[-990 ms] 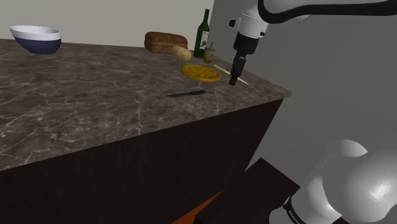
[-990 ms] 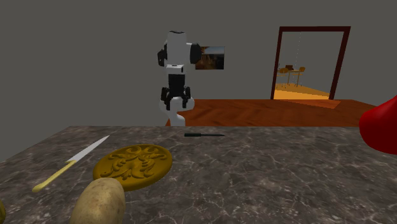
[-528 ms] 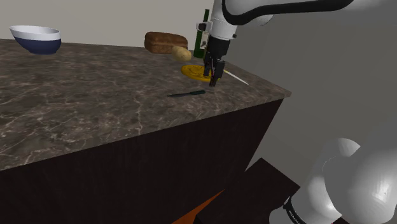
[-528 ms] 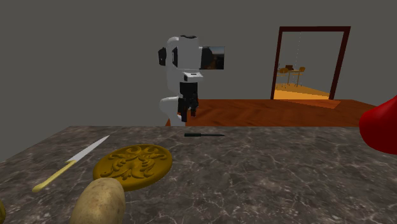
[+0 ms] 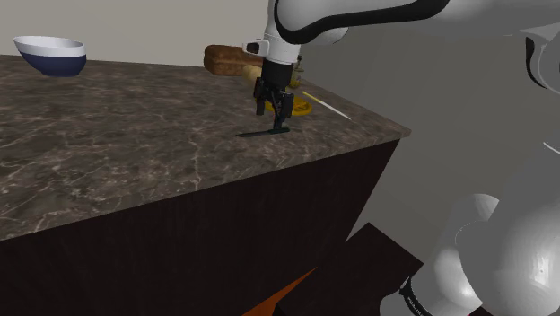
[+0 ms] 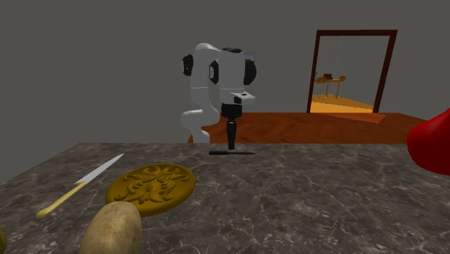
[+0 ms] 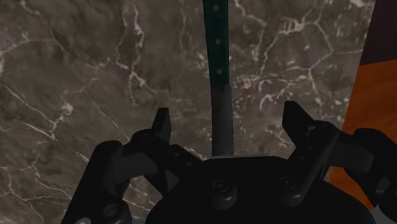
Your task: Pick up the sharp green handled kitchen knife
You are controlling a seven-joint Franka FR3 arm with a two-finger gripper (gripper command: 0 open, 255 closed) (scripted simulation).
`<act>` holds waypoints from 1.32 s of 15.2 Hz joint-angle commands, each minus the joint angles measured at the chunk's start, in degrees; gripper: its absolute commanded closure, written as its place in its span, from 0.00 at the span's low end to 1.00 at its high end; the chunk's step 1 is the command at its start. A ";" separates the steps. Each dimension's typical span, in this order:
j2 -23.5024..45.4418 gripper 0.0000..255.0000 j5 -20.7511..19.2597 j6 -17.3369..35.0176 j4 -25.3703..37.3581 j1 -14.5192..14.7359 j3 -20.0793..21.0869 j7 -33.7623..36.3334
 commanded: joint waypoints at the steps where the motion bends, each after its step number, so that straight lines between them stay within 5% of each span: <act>1: 0.31 0.00 0.06 1.44 -1.15 0.05 0.02 -0.39; 6: 0.67 0.00 0.09 4.15 -3.51 0.03 0.01 -0.41; 7: 0.72 1.00 0.09 4.15 -3.46 0.04 0.01 -0.40; 20: 0.28 1.00 0.05 1.12 -0.87 0.04 0.03 -0.39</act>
